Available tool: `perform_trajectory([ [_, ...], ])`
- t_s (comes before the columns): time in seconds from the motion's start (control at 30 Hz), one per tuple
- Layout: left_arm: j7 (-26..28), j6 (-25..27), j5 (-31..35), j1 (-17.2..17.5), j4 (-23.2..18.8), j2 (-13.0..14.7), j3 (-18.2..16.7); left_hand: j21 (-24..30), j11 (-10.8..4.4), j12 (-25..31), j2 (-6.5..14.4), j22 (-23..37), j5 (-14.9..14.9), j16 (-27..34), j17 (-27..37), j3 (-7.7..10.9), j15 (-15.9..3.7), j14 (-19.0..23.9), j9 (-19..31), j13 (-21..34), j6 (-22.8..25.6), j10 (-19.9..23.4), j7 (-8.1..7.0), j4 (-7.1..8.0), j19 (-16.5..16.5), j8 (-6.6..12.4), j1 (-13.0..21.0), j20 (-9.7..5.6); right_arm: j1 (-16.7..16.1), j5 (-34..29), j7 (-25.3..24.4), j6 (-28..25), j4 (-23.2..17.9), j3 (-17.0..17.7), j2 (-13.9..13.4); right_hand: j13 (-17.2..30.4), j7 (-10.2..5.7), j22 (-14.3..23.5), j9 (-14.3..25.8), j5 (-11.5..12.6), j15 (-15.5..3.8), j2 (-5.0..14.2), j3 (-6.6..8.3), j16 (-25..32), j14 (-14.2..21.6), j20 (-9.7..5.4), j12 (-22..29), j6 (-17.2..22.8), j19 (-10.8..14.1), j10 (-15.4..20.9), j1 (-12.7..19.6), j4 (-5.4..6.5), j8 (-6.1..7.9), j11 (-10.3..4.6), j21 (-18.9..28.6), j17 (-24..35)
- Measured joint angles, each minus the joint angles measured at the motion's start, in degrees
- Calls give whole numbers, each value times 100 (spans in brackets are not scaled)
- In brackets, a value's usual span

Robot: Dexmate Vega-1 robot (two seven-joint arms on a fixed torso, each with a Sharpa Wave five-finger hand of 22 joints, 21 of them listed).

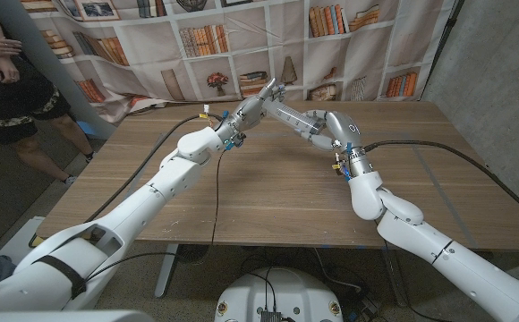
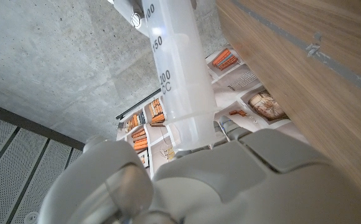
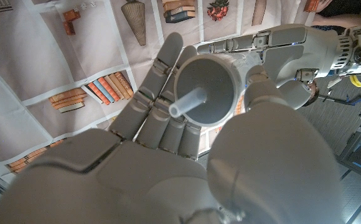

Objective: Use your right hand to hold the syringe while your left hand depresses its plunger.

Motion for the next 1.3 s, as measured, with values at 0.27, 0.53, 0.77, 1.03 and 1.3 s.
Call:
perform_trajectory([
  [0.27,88,15,0,65,-54,77,-55,0,0,0,1,0,0,0,0,0,0,0,0,0,0,0,0,0,0,0,-1,0,-82,77,-18,34,-30,67,-30,32,33,0,39,-11,-43,0,-30,0,13,0,78,72,0,73,0,-15,0,72,27,14],
  [0.53,171,16,0,140,-122,166,-119,0,-30,0,53,0,0,0,0,1,0,0,0,0,0,-30,0,0,0,0,-53,0,-195,134,-28,32,-123,158,-75,116,41,1,103,27,-73,0,-30,0,45,0,146,104,1,90,0,-14,41,90,84,14],
  [0.77,272,68,-8,245,-283,308,-207,0,-31,0,52,0,0,0,0,1,0,0,0,0,0,-30,0,0,0,0,-52,0,-284,281,11,82,-163,261,-154,154,34,1,112,27,-88,-1,-55,0,66,-11,157,111,-11,90,1,-39,41,90,84,13],
  [1.03,460,132,3,407,-558,535,-341,0,-31,0,1,0,0,0,0,1,11,-11,0,0,0,-30,0,0,1,0,1,0,-388,710,255,363,-162,432,-284,212,34,-27,133,27,-110,-2,-70,-44,26,39,156,111,-140,90,2,-24,41,89,84,-2],
  [1.3,663,167,6,672,-837,820,-546,0,-31,0,40,0,0,0,0,-17,11,-11,0,0,0,-30,0,-18,1,0,38,0,-529,982,462,532,-231,637,-414,235,33,-53,134,50,-65,-2,-70,-88,-99,52,155,110,-214,88,2,-23,38,88,83,-2],
])
